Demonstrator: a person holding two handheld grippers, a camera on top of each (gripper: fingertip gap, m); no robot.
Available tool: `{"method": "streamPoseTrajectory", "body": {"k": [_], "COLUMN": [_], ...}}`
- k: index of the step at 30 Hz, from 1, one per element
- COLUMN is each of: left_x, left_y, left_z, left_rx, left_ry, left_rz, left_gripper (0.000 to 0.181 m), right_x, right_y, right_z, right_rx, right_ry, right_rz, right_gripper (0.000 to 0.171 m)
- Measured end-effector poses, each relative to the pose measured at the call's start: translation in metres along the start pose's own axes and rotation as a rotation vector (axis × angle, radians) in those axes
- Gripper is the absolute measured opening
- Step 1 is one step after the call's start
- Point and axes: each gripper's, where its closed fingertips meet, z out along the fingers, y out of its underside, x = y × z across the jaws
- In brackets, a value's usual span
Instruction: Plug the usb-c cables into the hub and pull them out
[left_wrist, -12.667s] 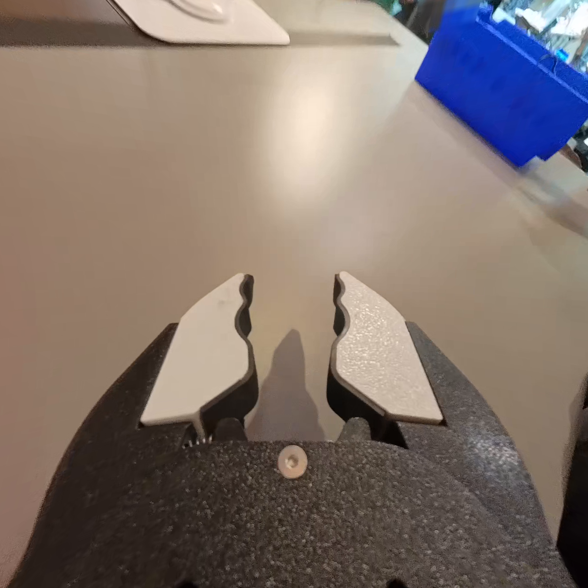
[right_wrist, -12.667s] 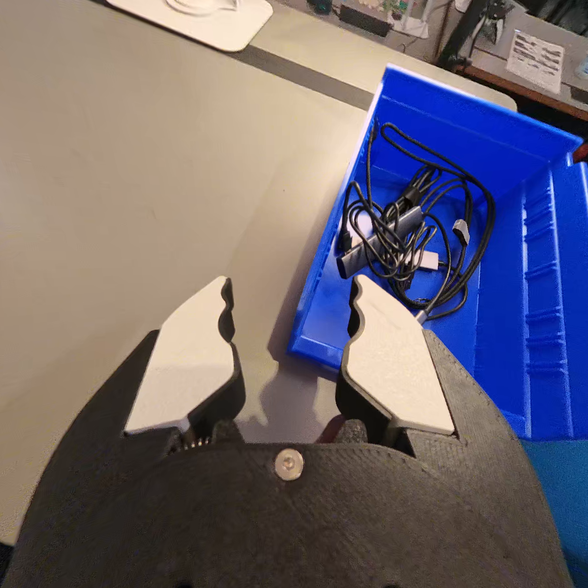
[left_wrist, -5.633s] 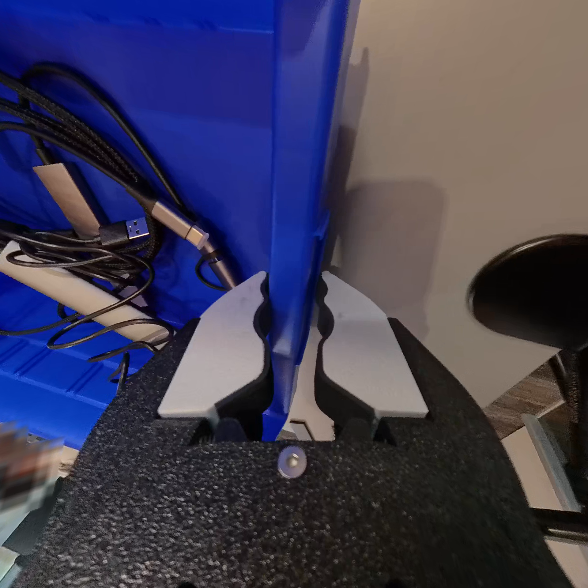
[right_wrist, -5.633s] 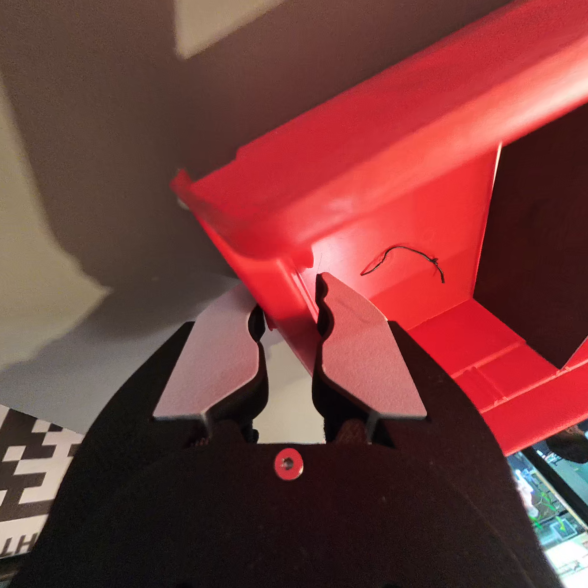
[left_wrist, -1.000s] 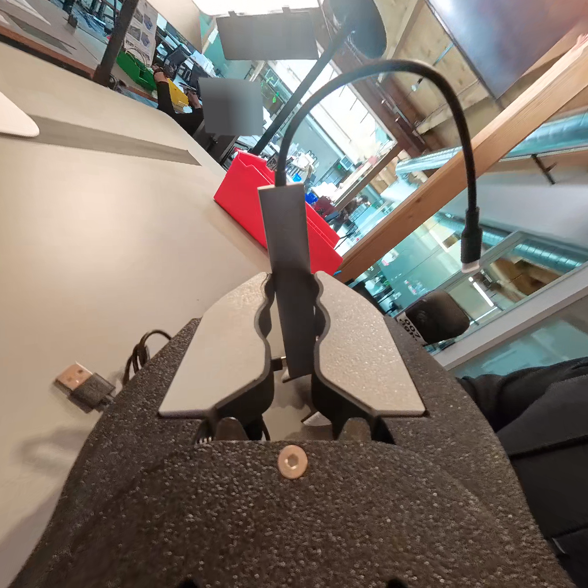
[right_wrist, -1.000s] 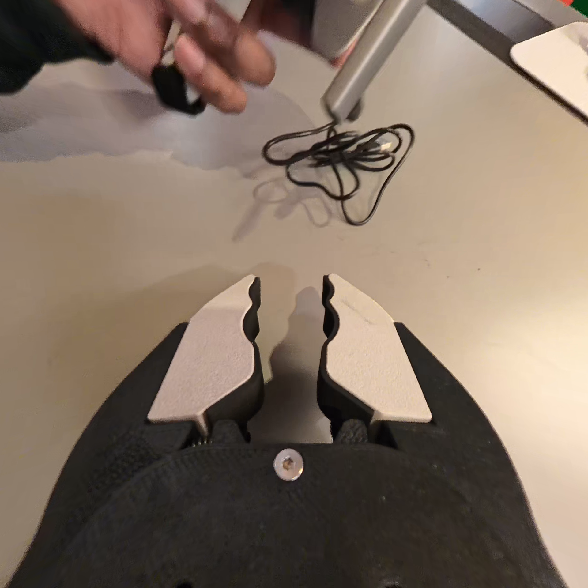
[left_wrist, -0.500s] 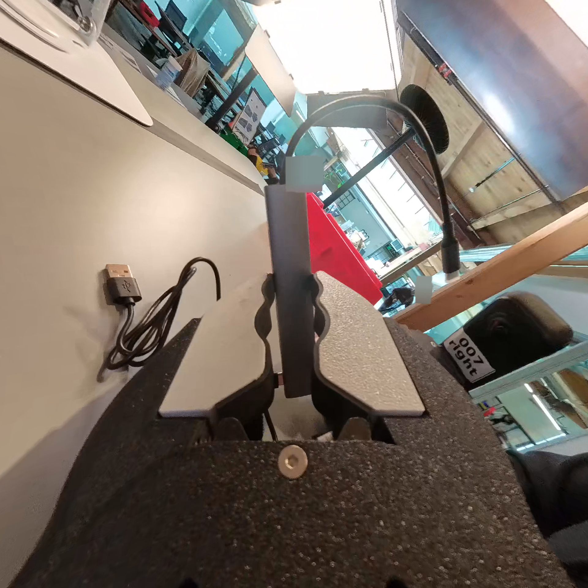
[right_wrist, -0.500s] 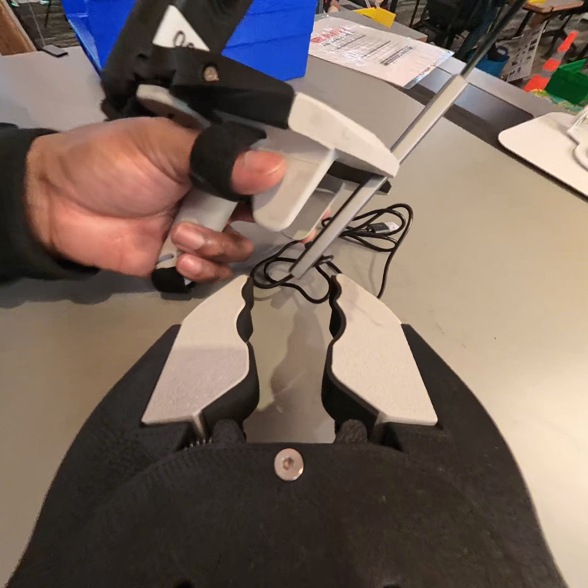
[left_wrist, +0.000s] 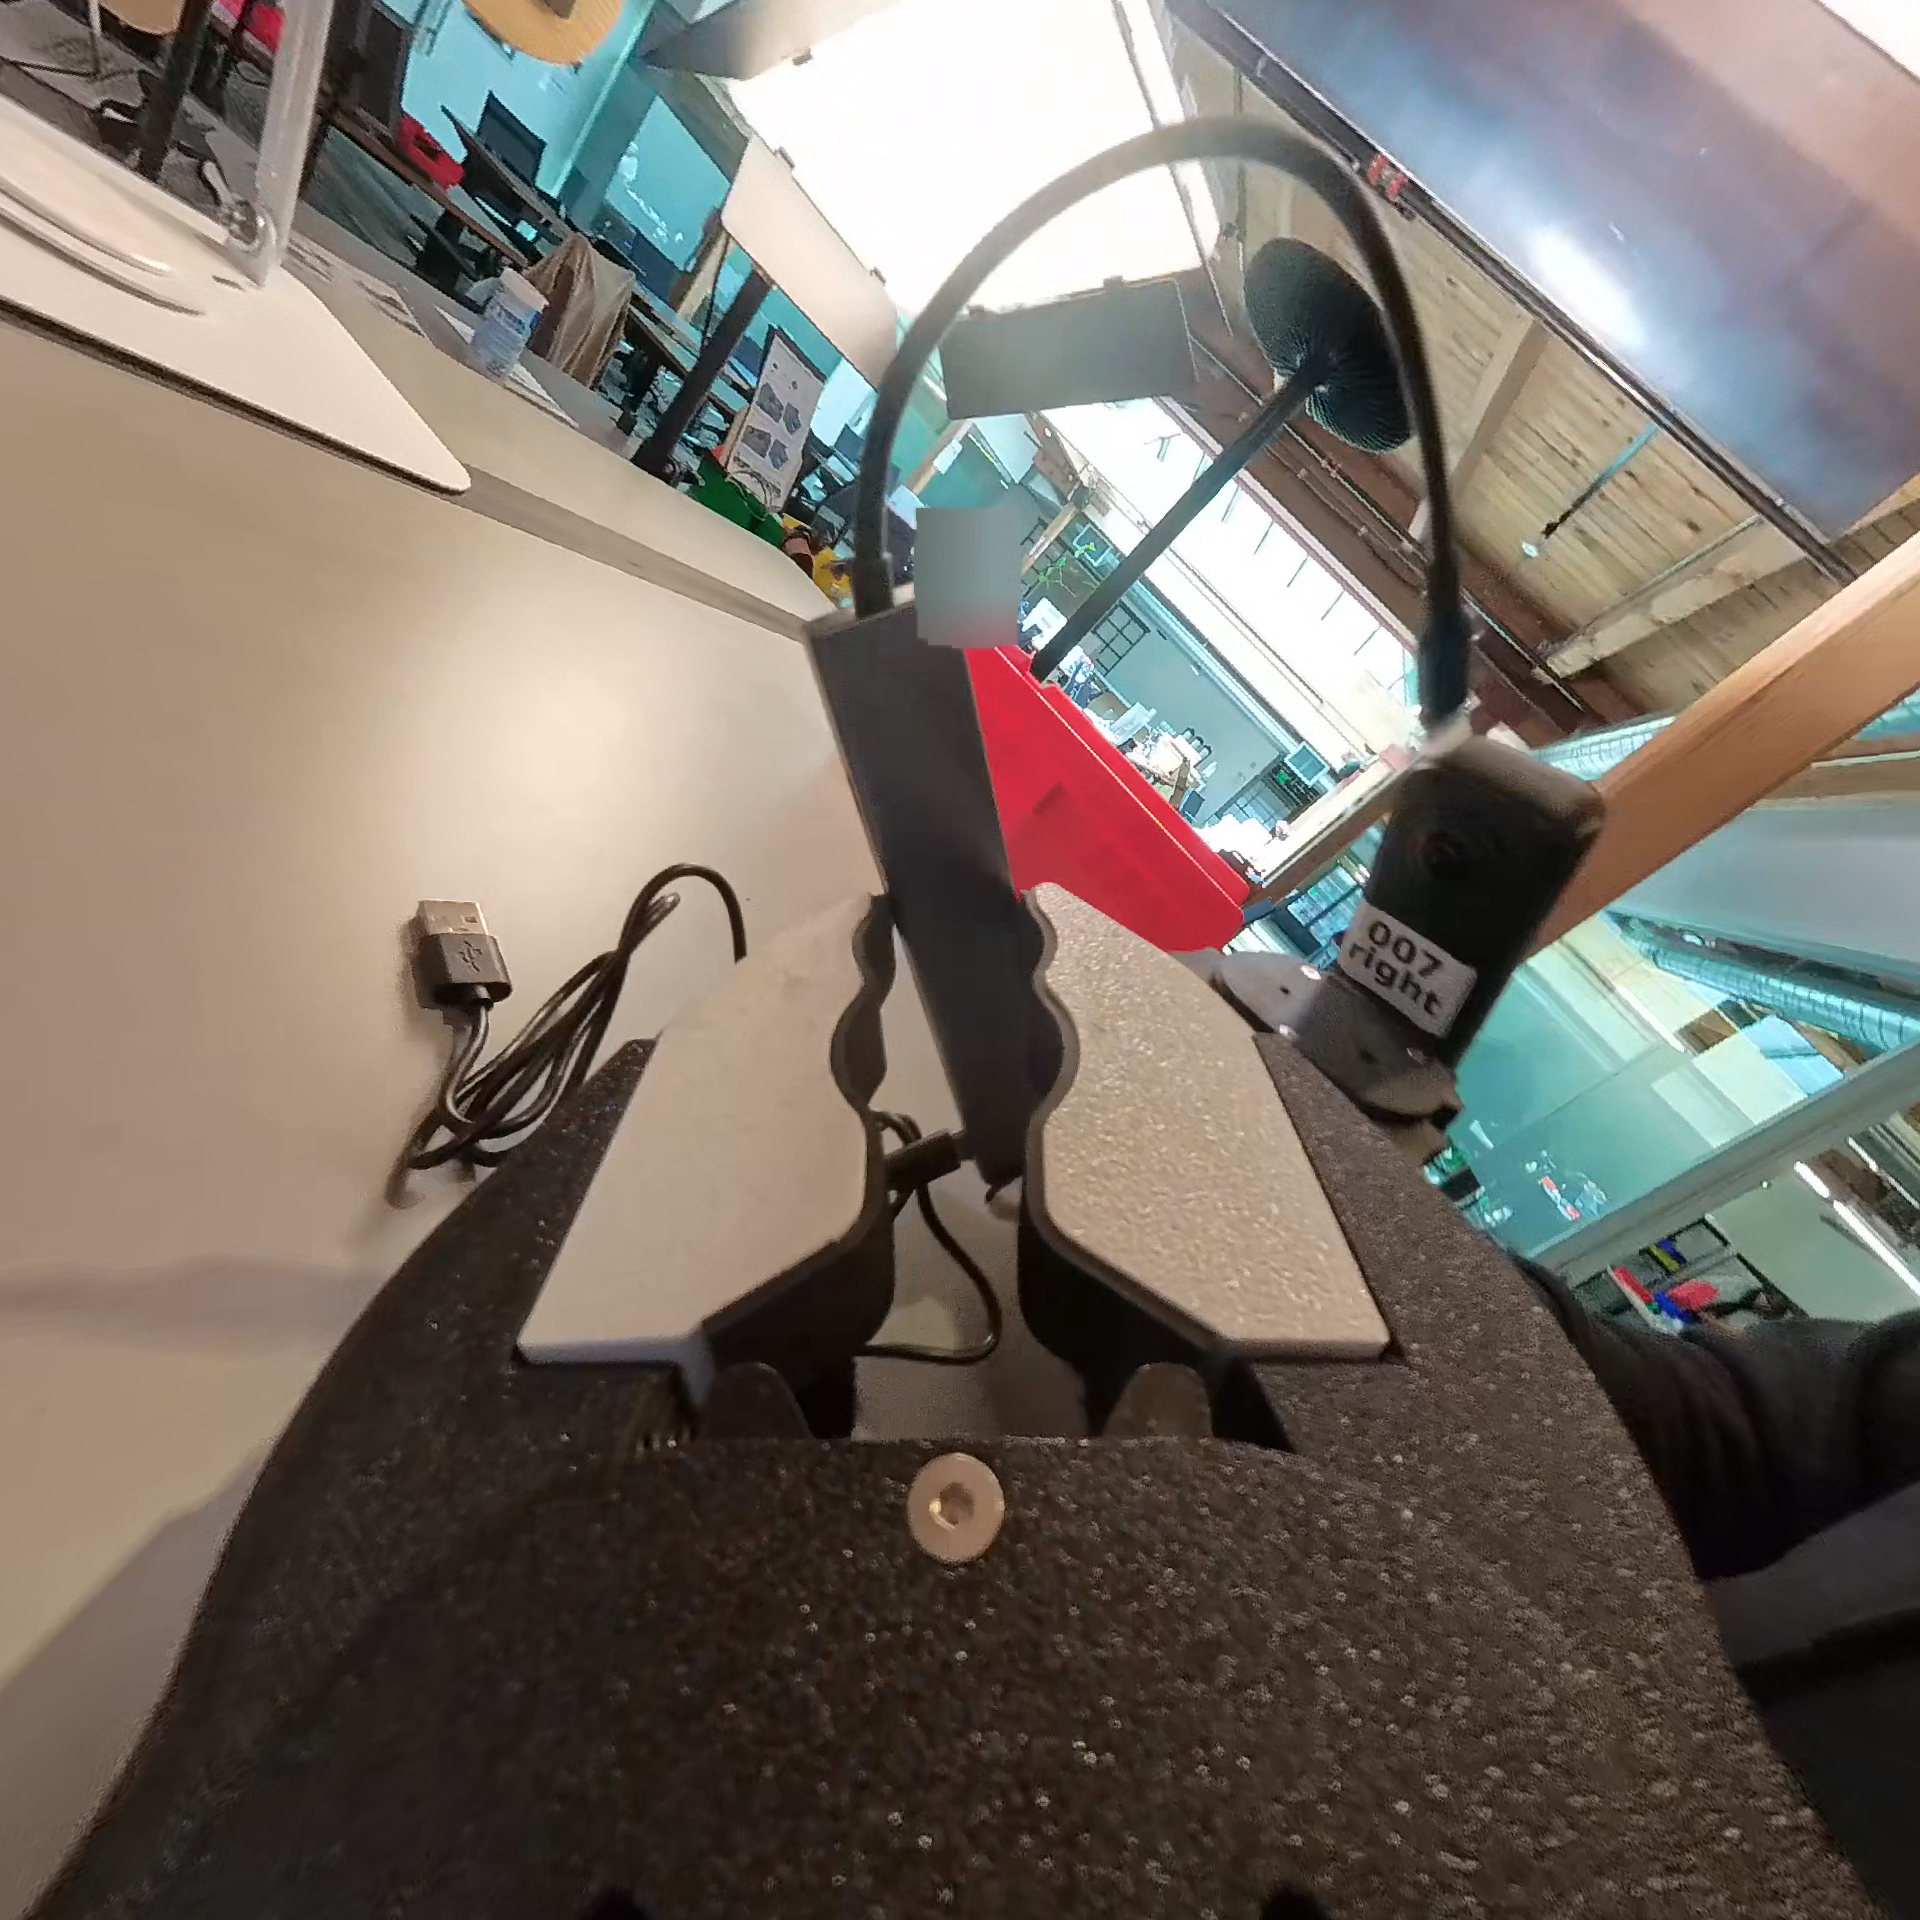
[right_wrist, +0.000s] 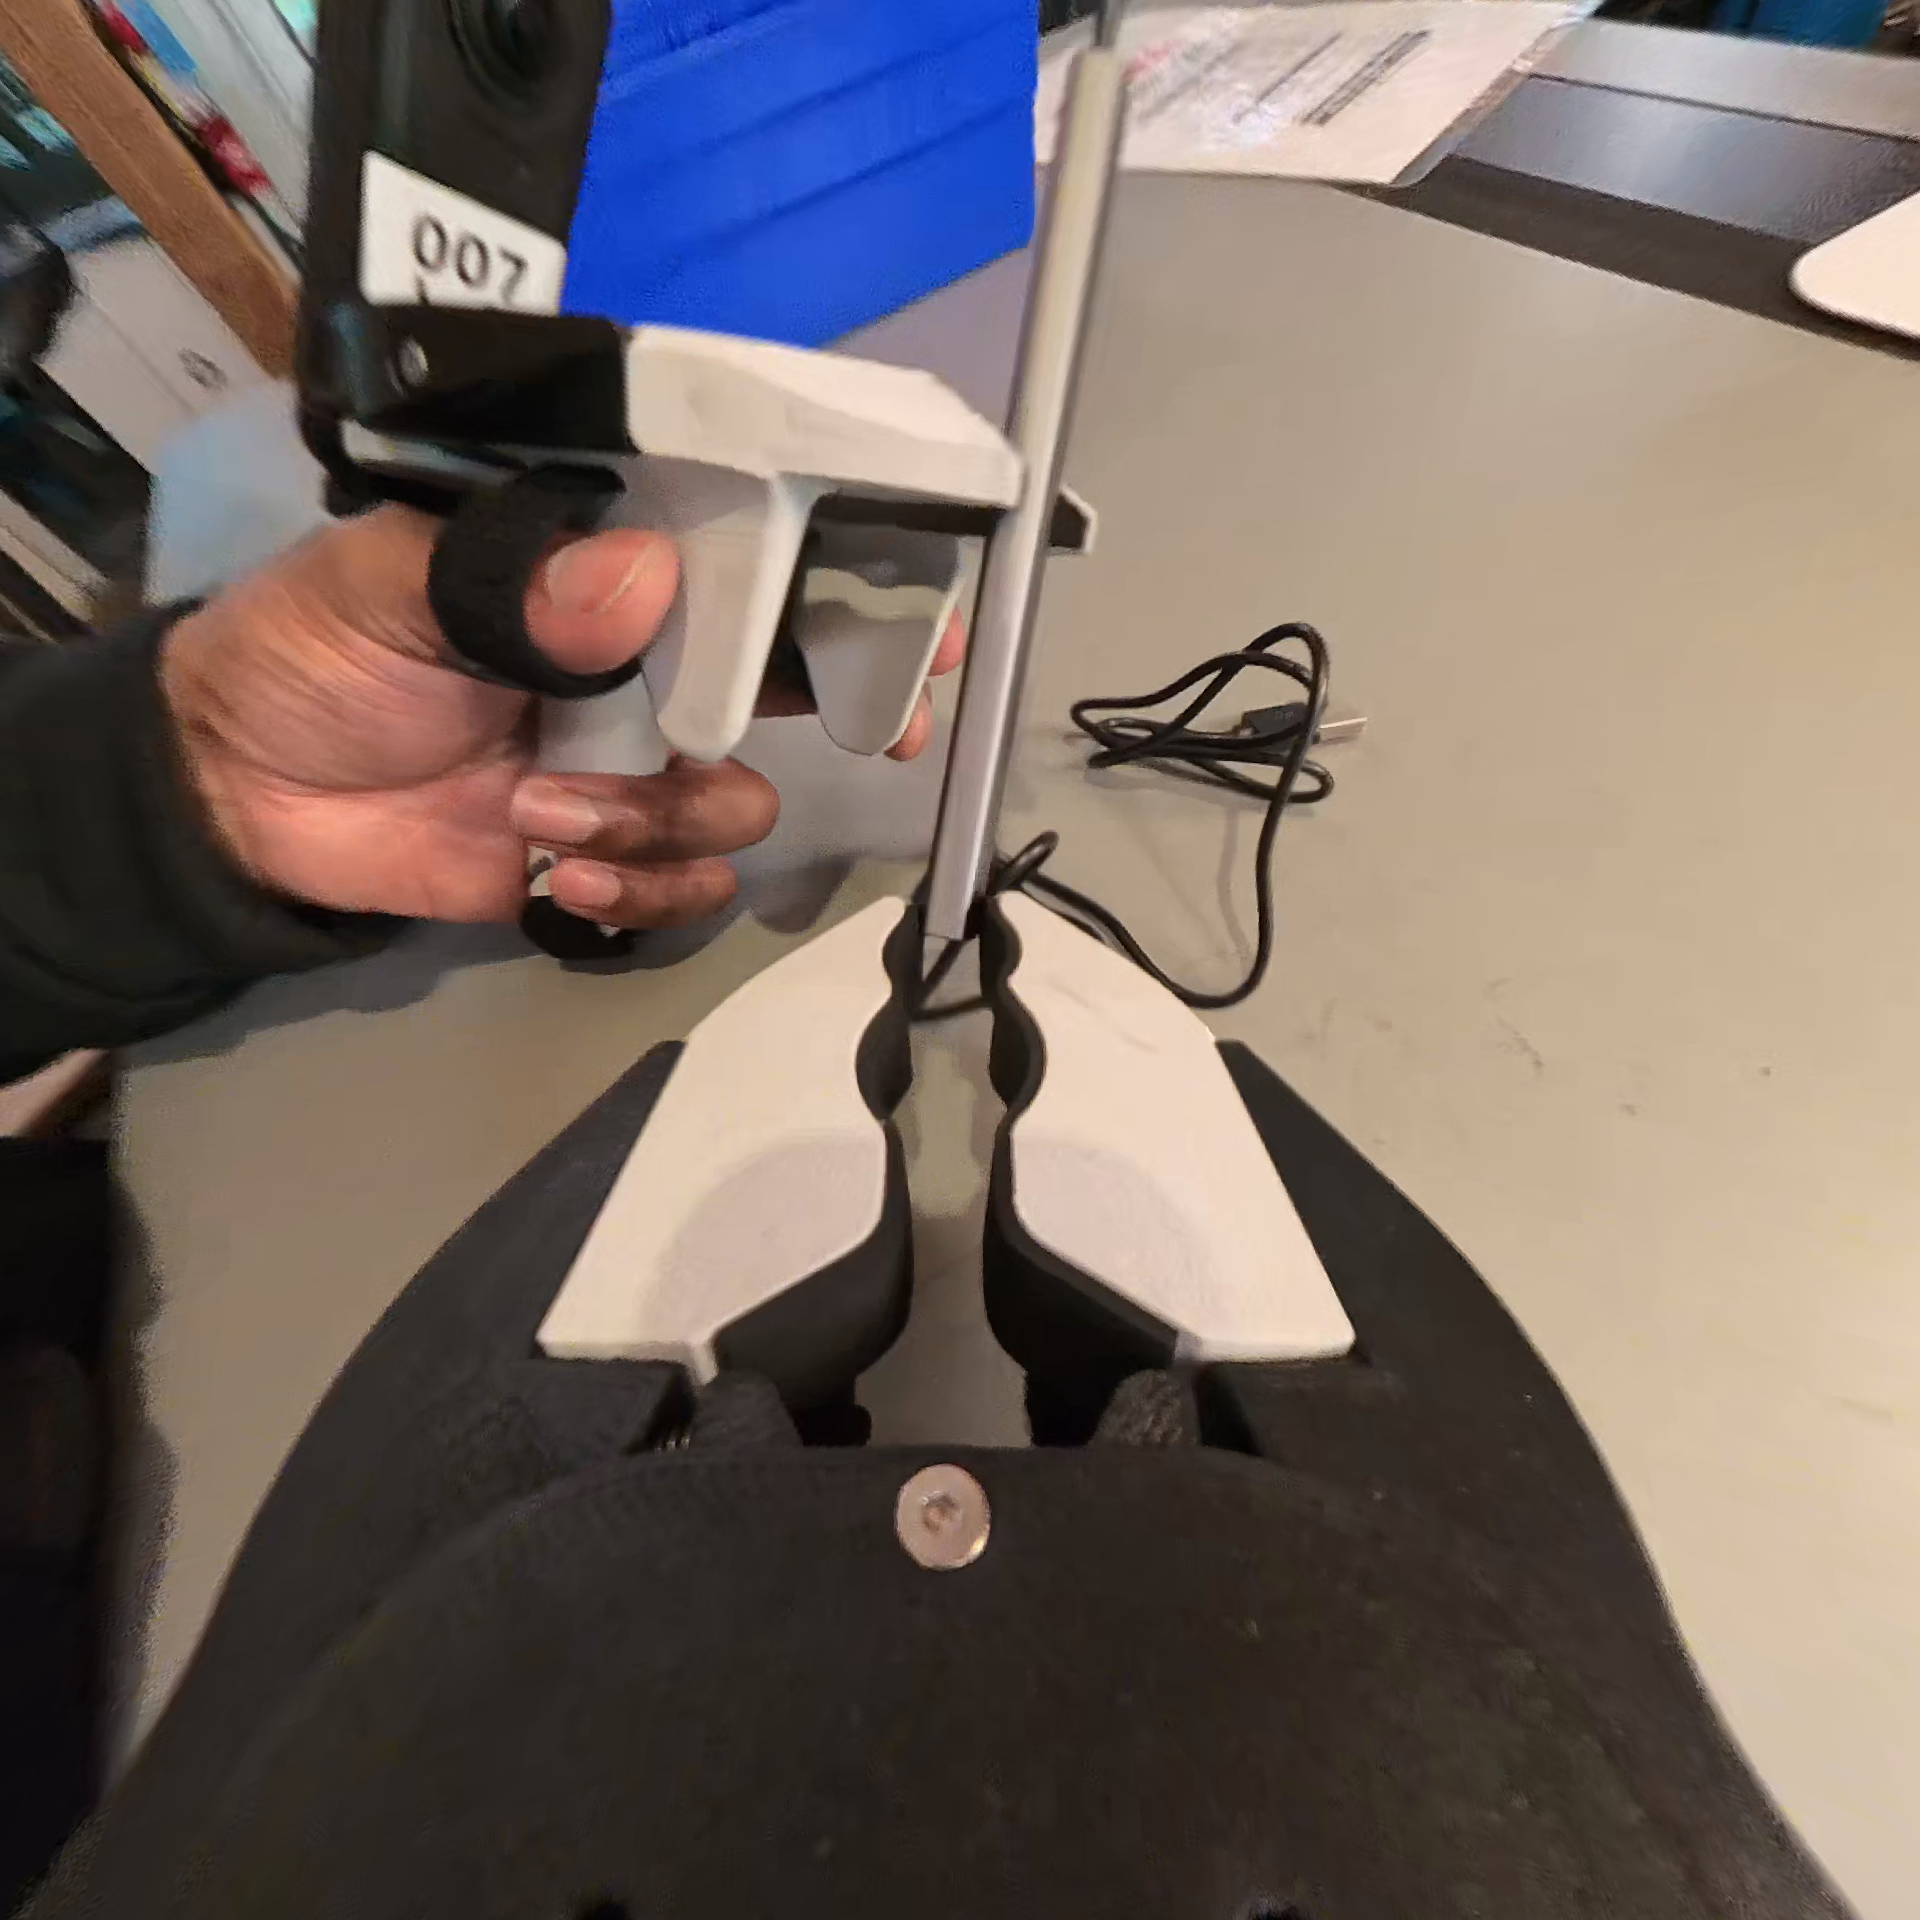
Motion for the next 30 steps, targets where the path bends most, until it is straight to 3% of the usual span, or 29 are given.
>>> {"method": "streamPoseTrajectory", "body": {"k": [6, 13, 16, 17, 20, 24, 30], "left_x": [0.009, 0.019, 0.024, 0.023, 0.005, -0.013, -0.015], "left_y": [0.001, 0.016, 0.021, 0.02, 0.01, -0.022, -0.031], "left_z": [-0.01, -0.002, -0.001, -0.001, 0.0, -0.013, -0.023], "left_rx": [-0.073, -0.183, -0.225, -0.223, -0.152, 0.1, 0.223], "left_ry": [0.065, 0.199, 0.256, 0.254, 0.13, 0.01, -0.037], "left_rz": [0.155, 0.086, 0.047, 0.038, 0.021, -0.051, -0.06], "left_gripper": [0.023, 0.037, 0.025, 0.011, 0.011, 0.01, 0.01], "right_x": [-0.009, -0.02, -0.023, -0.021, -0.002, 0.017, -0.006], "right_y": [-0.013, -0.005, -0.003, -0.003, -0.007, -0.01, -0.025], "right_z": [-0.014, -0.016, -0.013, -0.01, 0.002, 0.006, 0.005], "right_rx": [0.115, -0.017, -0.083, -0.1, -0.109, -0.055, 0.019], "right_ry": [-0.323, -0.573, -0.621, -0.612, -0.482, -0.269, -0.107], "right_rz": [0.286, 0.361, 0.332, 0.334, 0.39, 0.427, 0.339], "right_gripper": [0.009, 0.009, 0.009, 0.009, 0.011, 0.016, 0.019]}}
